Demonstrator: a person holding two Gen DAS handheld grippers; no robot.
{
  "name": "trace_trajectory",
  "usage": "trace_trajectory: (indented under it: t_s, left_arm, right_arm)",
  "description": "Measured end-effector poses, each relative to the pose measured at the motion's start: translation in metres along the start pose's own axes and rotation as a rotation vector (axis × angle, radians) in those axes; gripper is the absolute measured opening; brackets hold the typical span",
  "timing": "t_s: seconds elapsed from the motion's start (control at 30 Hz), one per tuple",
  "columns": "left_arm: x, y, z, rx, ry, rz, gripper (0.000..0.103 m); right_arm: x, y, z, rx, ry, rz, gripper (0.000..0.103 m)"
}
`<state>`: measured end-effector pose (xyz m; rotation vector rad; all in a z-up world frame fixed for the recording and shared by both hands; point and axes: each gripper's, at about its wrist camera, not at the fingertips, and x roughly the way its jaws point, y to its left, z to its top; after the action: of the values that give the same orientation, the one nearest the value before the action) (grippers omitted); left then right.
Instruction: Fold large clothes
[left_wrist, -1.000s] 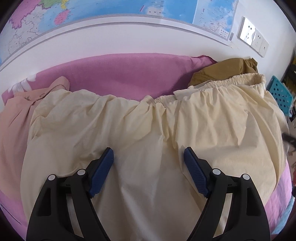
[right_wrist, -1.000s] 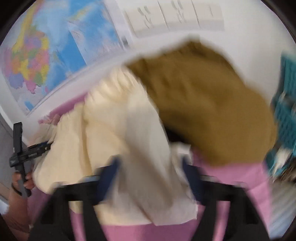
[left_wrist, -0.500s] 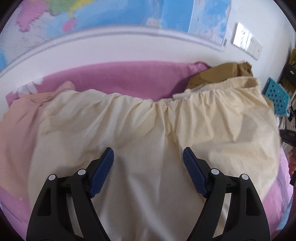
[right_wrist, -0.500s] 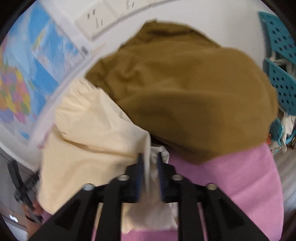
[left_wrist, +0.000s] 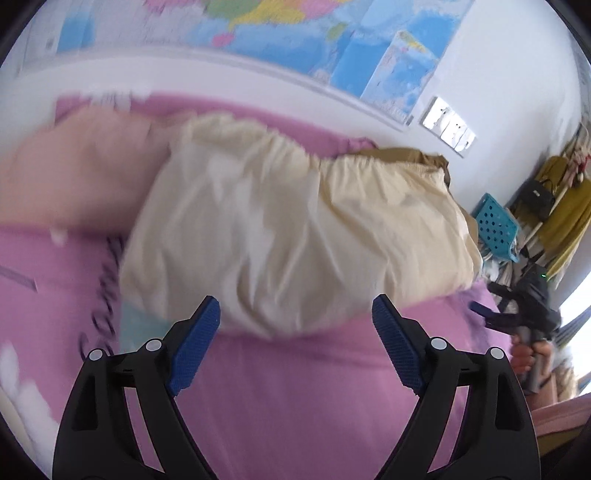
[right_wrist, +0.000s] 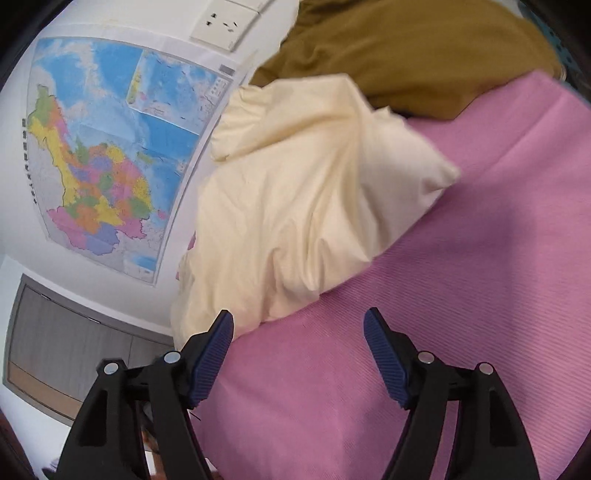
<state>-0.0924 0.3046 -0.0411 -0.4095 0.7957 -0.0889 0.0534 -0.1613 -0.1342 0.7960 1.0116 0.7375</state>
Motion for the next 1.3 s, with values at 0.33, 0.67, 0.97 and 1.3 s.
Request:
trace_trajectory:
  t_s: [0.33, 0.67, 0.97, 1.3]
  left_arm:
    - [0.039, 0.005, -0.029, -0.135, 0.112, -0.086, 0.089]
    - [0.056, 0.035, -0.009, -0.385, 0.027, -0.156, 0.094]
    - [0.07, 0.032, 0.022, -0.424, 0.005, -0.09, 0.052]
    - [0.007, -0.013, 0.017, -0.23, -0.072, -0.11, 0.025]
  right_arm:
    - [0.038, 0.019, 0.019, 0.008, -0.095, -0.038, 0.088]
    - [0.045, 0.022, 0.027, 0.031, -0.157, -0.016, 0.098]
    - [0.062, 0.026, 0.037, -0.025, -0.144, -0.063, 0.032]
    - [-0.001, 0.071, 0.018, -0.21, -0.173, 0.021, 0.013]
